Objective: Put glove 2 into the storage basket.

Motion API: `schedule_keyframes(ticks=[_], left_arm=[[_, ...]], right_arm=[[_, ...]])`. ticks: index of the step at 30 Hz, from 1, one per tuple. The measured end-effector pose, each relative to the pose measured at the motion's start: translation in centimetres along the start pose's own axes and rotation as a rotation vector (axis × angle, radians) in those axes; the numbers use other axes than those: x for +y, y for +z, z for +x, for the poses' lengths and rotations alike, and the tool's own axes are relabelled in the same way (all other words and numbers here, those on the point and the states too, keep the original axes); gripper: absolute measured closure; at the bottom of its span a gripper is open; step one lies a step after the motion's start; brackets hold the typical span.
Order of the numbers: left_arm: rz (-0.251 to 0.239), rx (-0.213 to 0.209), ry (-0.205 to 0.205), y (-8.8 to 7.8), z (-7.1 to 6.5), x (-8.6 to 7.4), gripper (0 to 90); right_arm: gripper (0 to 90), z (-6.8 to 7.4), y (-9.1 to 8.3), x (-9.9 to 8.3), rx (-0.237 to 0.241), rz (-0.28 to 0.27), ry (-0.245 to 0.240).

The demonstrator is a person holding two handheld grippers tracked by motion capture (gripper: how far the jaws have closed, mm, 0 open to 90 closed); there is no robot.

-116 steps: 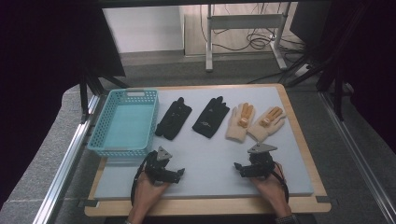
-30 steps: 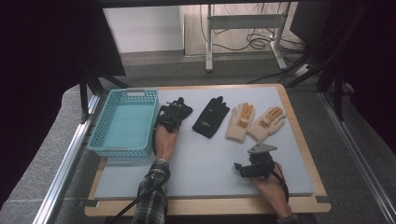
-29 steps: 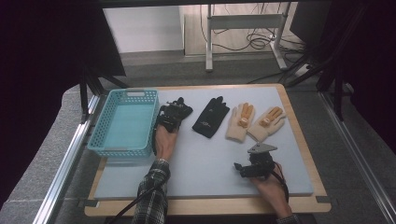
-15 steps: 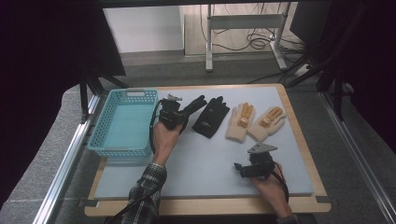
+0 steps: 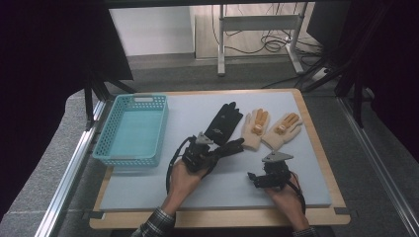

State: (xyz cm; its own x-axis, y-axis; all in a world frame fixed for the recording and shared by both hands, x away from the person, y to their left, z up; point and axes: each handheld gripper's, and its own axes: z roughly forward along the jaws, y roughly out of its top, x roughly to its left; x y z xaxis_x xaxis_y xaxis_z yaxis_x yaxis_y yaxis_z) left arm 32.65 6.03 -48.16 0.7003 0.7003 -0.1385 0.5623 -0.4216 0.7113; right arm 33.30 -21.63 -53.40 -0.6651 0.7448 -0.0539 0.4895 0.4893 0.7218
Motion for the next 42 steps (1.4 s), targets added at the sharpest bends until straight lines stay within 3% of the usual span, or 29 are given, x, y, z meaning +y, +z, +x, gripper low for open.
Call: schedule_keyframes(ticks=[2,5,6,7,9,11,12,13,14,15,16,17,18,19,20,21,22,23,26,27,29,30,32,34,40,42], left_arm=[[0.017,-0.001,0.007,0.5,-0.3,-0.6,80.4],[0.042,-0.045,0.001,1.9,-0.8,-1.9,77.2],[0.046,-0.053,-0.003,2.2,-0.8,-2.2,73.2],[0.063,-0.069,-0.006,2.5,-0.7,-2.3,54.3],[0.061,-0.091,-0.003,2.0,-0.5,-2.2,40.3],[0.047,-0.098,0.000,1.3,-0.3,-2.1,36.3],[0.040,-0.097,0.000,0.8,-0.3,-2.1,29.1],[0.021,-0.080,0.015,-0.6,0.1,-2.0,27.2],[0.021,-0.080,0.015,-0.6,0.1,-2.0,26.4],[0.009,-0.024,0.030,-1.9,0.7,-2.3,26.6],[0.009,-0.024,0.030,-1.9,0.7,-2.3,28.3],[0.008,0.020,0.023,-2.7,1.4,-2.7,34.6],[0.008,0.020,0.023,-2.7,1.4,-2.7,38.7],[0.010,0.046,0.012,-2.9,2.0,-3.2,38.7],[0.016,0.079,-0.006,-2.8,2.9,-4.1,51.3],[0.016,0.079,-0.006,-2.8,2.9,-4.1,55.6],[0.021,0.096,-0.015,-2.6,3.4,-4.6,55.6],[0.031,0.116,-0.037,-2.1,4.2,-5.4,64.1],[0.041,0.119,-0.064,-1.3,5.1,-6.5,70.9],[0.041,0.119,-0.064,-1.3,5.1,-6.5,72.6],[0.036,0.104,-0.092,-1.0,5.7,-7.2,73.9],[0.026,0.097,-0.099,-0.9,5.7,-7.4,73.8],[0.017,0.089,-0.107,-0.9,5.7,-7.5,71.5],[0.005,0.052,-0.122,-1.0,5.7,-7.7,71.3],[0.007,-0.008,-0.108,-1.1,4.3,-8.1,69.8],[0.010,-0.048,-0.096,-1.0,3.2,-8.2,69.2]], right_arm=[[13.8,0.0,0.0,0.0,0.000,0.000,0.000],[13.8,0.0,0.0,0.0,0.000,0.000,0.002],[13.8,0.0,0.0,0.0,0.000,0.000,0.001],[13.8,0.0,0.0,0.0,0.000,-0.001,0.001],[13.8,0.0,0.0,0.0,0.000,0.000,0.001],[13.8,0.0,0.0,0.0,0.001,0.000,0.002],[13.8,0.0,0.0,0.0,0.002,0.000,0.002],[13.8,0.0,0.0,0.0,0.002,0.001,0.002],[13.8,0.0,0.0,0.0,0.002,0.001,0.002],[13.8,0.0,0.0,0.0,0.002,0.000,0.002],[13.8,0.0,0.0,0.0,0.002,0.000,0.002],[13.8,0.0,0.0,0.0,0.001,0.000,0.002],[14.0,0.0,0.0,0.0,0.001,-0.001,0.002],[14.0,0.0,0.0,0.0,0.001,-0.001,0.002],[15.2,0.0,0.0,0.0,0.007,-0.003,0.000],[15.2,0.0,0.0,0.0,0.007,-0.003,0.000],[18.0,0.0,-0.1,0.0,0.013,-0.006,-0.001],[27.3,0.0,-0.3,-0.1,0.037,-0.018,-0.007],[50.1,0.3,-1.1,-0.5,0.041,-0.026,-0.007],[50.1,0.3,-1.1,-0.5,0.041,-0.026,-0.007],[65.5,0.8,-1.7,-0.3,0.128,-0.046,0.016],[68.3,1.0,-1.8,-0.1,0.148,-0.054,0.017],[70.3,1.2,-1.7,0.1,0.169,-0.053,0.019],[72.9,1.7,-1.1,0.5,0.194,-0.035,0.010],[74.0,1.6,0.5,1.4,0.162,-0.017,-0.002],[74.0,1.1,1.0,2.3,0.150,-0.020,-0.003]])
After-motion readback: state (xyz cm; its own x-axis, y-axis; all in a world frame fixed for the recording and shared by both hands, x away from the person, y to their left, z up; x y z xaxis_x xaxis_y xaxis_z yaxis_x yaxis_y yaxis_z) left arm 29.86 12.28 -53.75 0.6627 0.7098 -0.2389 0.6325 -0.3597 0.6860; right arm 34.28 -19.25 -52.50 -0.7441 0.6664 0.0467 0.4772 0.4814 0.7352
